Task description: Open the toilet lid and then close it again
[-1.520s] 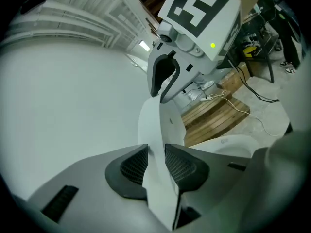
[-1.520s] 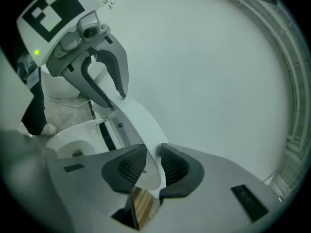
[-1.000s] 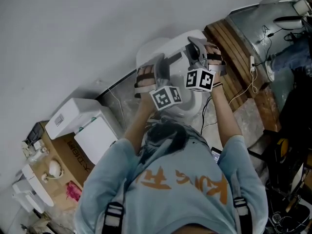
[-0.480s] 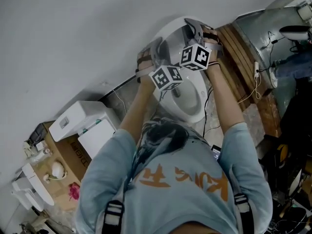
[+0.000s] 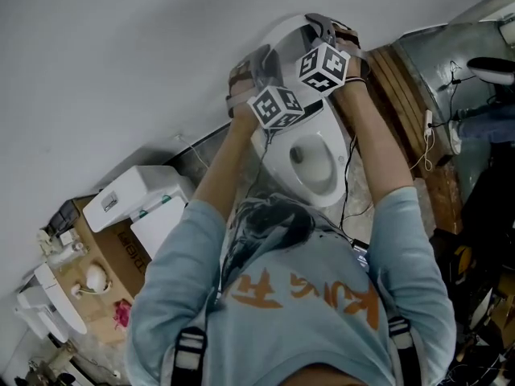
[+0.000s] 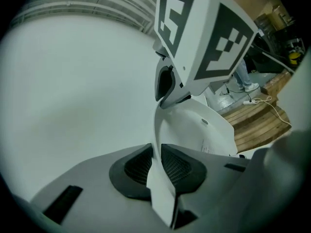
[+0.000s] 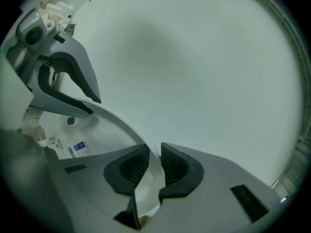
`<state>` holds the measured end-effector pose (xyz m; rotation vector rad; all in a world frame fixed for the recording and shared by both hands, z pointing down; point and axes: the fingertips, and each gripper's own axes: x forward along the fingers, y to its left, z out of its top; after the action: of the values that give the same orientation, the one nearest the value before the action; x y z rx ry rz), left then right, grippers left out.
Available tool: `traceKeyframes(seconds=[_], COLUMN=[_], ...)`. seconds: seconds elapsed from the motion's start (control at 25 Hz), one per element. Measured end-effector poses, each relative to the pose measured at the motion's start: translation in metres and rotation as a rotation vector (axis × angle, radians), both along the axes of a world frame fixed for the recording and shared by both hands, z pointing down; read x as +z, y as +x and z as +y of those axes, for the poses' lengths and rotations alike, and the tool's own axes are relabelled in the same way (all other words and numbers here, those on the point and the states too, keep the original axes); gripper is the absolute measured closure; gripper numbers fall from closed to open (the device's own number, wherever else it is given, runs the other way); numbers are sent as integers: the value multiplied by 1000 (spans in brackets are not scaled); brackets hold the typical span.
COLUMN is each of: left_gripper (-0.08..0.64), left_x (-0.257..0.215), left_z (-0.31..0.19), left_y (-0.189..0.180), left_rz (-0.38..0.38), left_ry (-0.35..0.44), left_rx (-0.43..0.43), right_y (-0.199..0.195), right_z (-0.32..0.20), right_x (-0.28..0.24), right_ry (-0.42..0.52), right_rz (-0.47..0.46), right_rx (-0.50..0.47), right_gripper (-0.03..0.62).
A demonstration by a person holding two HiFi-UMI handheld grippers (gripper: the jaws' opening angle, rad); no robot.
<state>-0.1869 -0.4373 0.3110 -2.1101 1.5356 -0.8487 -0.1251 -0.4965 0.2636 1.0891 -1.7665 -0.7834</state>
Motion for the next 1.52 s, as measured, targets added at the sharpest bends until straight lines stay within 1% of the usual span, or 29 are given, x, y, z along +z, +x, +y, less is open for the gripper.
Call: traceKeyframes(seconds=[0.08,0.24,0.44,0.68,0.8,0.84,0.88,0.96,1.04,1.2,1.4,1.44,1.48,1.52], left_gripper=[482,483,483,483,483,483,482,480,480,482,480,479,474,466], left_x=[1,2,4,4,3,3,2,0,-2,-4,-9,-10,-10,-10], left_z=[-9,-22,-32,-25,-16,-13,-10,-1,9,34,74,83,93,102], left_y=[-3,-6,-9,-6,-4,-3,-2,2,8,17,37,41,46,50], left_rz=[11,22,29,30,43,37,19,-41,-67,-48,59,61,41,0], left_ry=[-10,-30,-49,-47,-49,-50,-49,-43,-46,-51,-76,-79,-80,-79], left_rx=[-7,-9,-13,-14,-18,-22,-29,-47,-68,-99,-134,-135,-130,-118], right_y=[-3,-7,-11,-7,-6,-5,-4,0,6,17,38,43,47,52], right_z=[-10,-24,-34,-25,-16,-13,-9,0,12,41,88,97,107,116], right_x=[2,5,7,5,4,3,2,-1,-4,-7,-11,-11,-12,-12], right_ry=[-38,-84,-136,-143,-149,-149,-147,-140,-133,-127,-116,-110,-104,-100], right_rz=[17,45,42,-8,-1,3,3,-6,-18,-24,-49,-53,-58,-69], right_rx=[4,3,0,-4,-12,-18,-24,-36,-45,-79,-123,-134,-146,-156], right_gripper=[525,525,522,515,515,515,515,515,515,515,509,508,506,505])
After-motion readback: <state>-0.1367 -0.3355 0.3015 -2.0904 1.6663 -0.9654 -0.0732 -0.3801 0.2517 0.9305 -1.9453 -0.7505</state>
